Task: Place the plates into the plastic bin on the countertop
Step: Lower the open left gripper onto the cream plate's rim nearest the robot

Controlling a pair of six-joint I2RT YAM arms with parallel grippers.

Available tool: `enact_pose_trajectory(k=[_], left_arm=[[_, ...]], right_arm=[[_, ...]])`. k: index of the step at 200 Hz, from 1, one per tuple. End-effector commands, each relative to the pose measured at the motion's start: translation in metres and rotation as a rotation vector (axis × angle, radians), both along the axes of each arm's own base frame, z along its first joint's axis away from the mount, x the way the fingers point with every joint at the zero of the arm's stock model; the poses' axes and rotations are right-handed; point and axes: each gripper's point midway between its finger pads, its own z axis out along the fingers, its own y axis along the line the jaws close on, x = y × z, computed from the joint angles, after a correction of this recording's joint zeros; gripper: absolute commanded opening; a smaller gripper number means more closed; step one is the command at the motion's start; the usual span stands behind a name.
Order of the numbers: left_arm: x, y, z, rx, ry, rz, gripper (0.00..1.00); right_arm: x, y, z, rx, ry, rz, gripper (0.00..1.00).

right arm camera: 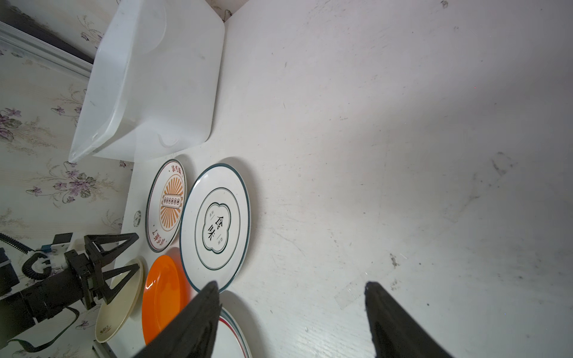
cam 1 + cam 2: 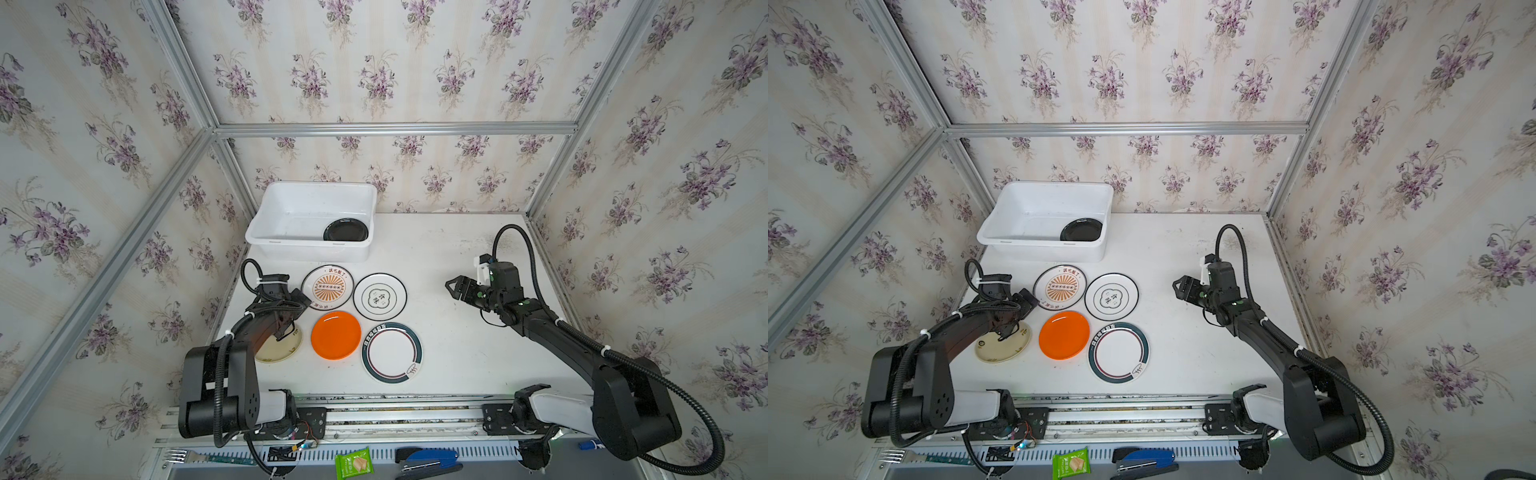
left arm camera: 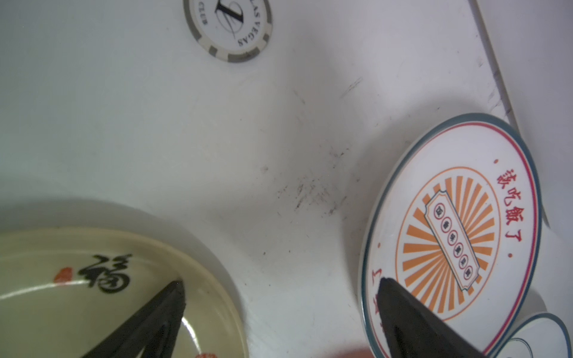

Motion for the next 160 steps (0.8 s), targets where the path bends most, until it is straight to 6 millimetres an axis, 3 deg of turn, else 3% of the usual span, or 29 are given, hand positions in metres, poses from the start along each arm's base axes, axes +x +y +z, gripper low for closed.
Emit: enact_pose_trajectory(k=[1,111,142,160], left_arm=[[0.008,-0.001,0.003,-0.008,-0.006,-0.009,0.99],[0.049,-0.01,0.011,-0.046,-0.078,-0.097,0.99],[0.065,-0.014,0.023,-0.039,-0.128,-0.155,0.99],[0.062,-0.018,0.034,-0.05,-0.167,-0.163,0.99]], right_arm=[[0.006,0.003,0.011,0.014,-0.035,0.009,0.76],[0.007,0.003,0.012,0.012,-0.034,0.005,0.76],[0.007,0.002,0.015,0.003,-0.043,0.005,0.76],[0.008,0.001,0.02,-0.002,-0.057,0.007,0.76]])
